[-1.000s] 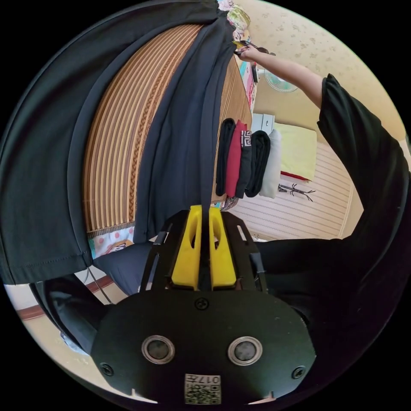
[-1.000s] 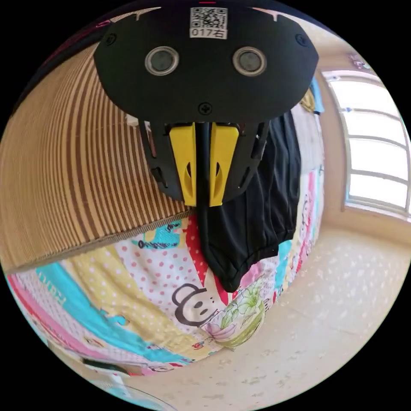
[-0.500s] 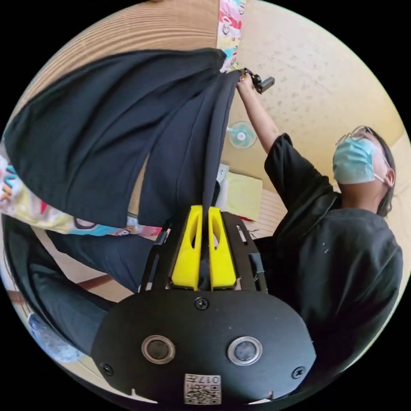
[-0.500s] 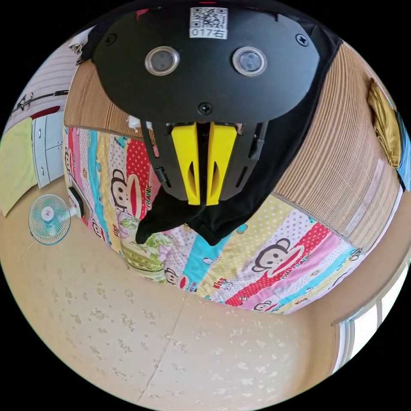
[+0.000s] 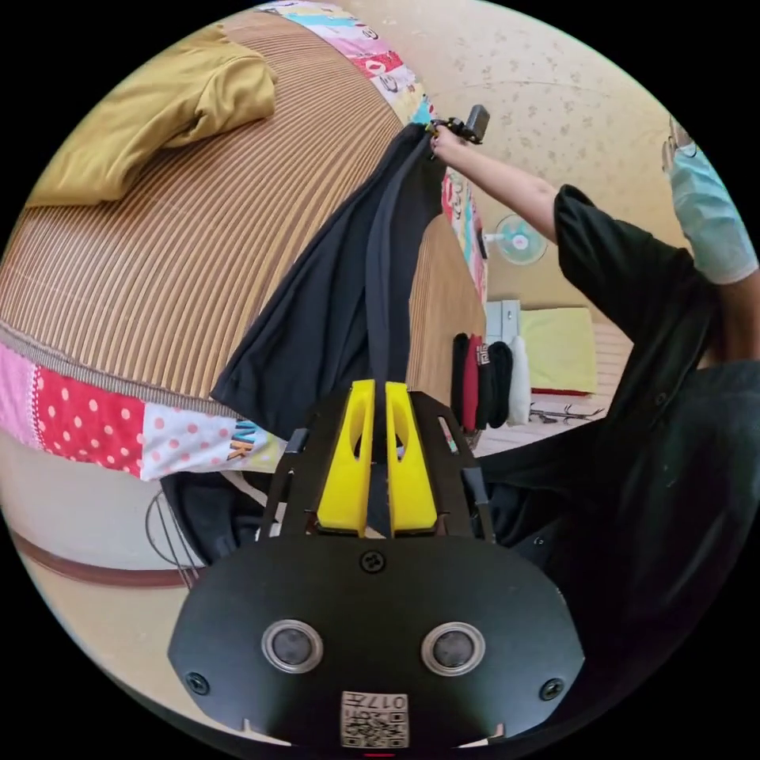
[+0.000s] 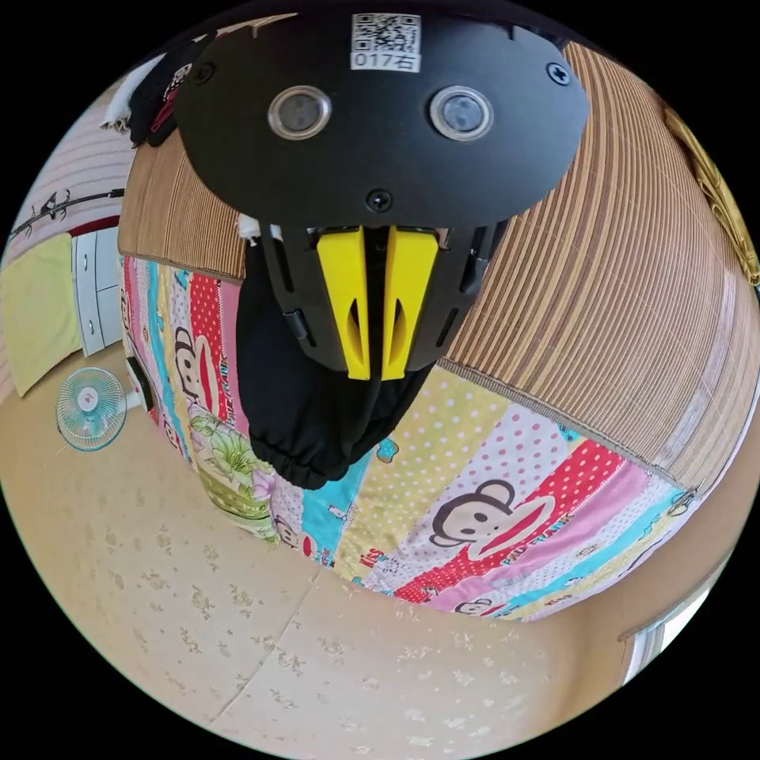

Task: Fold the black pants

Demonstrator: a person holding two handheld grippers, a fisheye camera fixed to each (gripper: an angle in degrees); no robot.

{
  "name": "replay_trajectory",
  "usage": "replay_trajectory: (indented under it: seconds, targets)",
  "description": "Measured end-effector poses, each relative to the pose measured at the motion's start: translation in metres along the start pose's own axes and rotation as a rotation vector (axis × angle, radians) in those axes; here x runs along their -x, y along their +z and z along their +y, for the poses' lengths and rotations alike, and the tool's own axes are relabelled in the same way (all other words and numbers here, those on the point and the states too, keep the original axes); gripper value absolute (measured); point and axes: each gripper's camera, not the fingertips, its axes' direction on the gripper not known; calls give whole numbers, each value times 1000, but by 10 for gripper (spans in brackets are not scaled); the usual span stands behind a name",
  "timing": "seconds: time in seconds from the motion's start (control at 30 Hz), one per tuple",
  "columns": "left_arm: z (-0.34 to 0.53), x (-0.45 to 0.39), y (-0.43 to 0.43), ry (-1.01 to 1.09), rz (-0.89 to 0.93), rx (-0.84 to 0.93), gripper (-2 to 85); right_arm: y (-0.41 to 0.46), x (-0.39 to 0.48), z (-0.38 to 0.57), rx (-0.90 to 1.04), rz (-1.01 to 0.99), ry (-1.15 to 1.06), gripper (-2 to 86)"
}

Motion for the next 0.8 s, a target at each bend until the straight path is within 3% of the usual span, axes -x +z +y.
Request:
replay_trajectory:
  seconds: [0.1,0.3,0.47,0.53,0.63,0.7,0.8]
  targets:
    - [-4,3,-28,-98,13,-60,30,6,-10,-3,29,-42,77,37]
    - [-22,18,-12,-156,-163,-42,36,0,-18,27,27,-119,65,49]
    - [-27,16,-2,-158,-129,-15,34,-75,-17,123,-9,-299,-235,46]
    - [-32,8,-1,-148,-131,20,33,-121,-19,194,63,-425,-486,43]
    - [-43,-9,2,-116,-172,100,33,-174,-34,286,204,-528,-595,55]
    - [-51,-21,6,-79,-210,159,32,-194,-47,335,335,-595,-520,68]
    - [-63,-38,13,-26,-261,247,31,-214,-76,406,530,-736,-191,84]
